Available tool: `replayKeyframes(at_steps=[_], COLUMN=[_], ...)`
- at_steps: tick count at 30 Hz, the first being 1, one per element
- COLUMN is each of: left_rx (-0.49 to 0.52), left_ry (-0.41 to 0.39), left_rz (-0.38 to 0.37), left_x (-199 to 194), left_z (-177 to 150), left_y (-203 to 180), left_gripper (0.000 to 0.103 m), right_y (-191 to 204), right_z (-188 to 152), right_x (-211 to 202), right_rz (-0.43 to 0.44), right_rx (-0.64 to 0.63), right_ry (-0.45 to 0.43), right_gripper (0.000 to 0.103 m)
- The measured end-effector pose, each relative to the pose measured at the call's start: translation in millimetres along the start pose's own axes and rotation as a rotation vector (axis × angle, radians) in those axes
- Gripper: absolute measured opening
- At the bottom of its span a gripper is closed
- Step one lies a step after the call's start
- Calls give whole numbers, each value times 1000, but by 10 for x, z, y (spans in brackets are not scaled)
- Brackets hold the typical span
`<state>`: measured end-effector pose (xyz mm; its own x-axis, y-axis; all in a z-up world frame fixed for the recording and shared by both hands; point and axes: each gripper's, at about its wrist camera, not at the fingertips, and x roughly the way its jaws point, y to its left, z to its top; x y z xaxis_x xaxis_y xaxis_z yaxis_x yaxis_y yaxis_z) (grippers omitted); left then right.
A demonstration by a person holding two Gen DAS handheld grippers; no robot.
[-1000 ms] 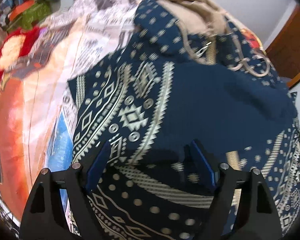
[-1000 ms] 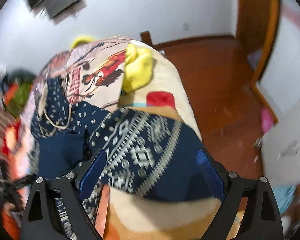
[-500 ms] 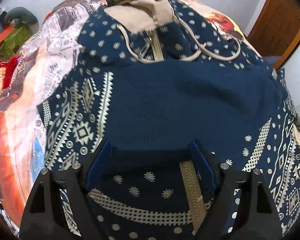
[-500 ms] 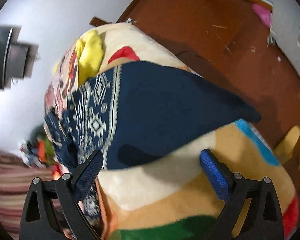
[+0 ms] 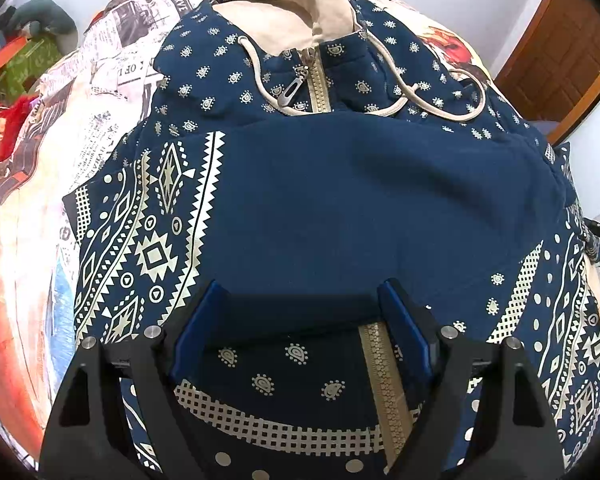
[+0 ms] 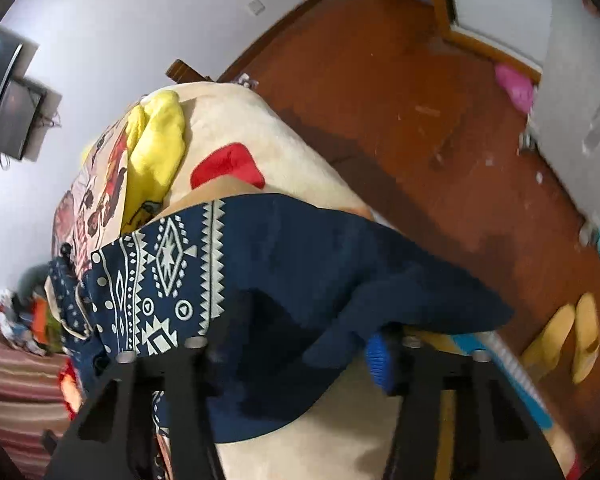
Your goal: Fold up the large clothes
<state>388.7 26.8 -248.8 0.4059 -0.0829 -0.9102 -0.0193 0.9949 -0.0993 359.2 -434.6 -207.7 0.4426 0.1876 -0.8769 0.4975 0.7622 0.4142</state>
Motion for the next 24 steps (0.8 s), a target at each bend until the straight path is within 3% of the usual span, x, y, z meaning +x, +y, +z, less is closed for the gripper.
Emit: replayKeyframes(at_steps=[2, 5, 11, 16, 24], left_rx=[0, 8, 23, -4, -43], left_ry=[-5, -22, -60, -85, -114], left_rz=[5, 23, 33, 21, 21], left_x=[-17, -68, -233, -378, -546], left_z=[1, -17, -66, -108, -188], left_y=[7, 15, 45, 164, 384], left_gripper=[81, 81, 81, 81, 81], right_y=[80, 195, 543, 1057, 1831], right_z=[10, 12, -50, -213, -638], right_x=[-49, -138, -379, -562, -467], right_rz=[-2, 16, 53, 126, 208], right_rx=[-35, -74, -164, -269, -424], right_ry=[-28, -54, -115, -135, -80], right_gripper=[27, 23, 22, 22, 22])
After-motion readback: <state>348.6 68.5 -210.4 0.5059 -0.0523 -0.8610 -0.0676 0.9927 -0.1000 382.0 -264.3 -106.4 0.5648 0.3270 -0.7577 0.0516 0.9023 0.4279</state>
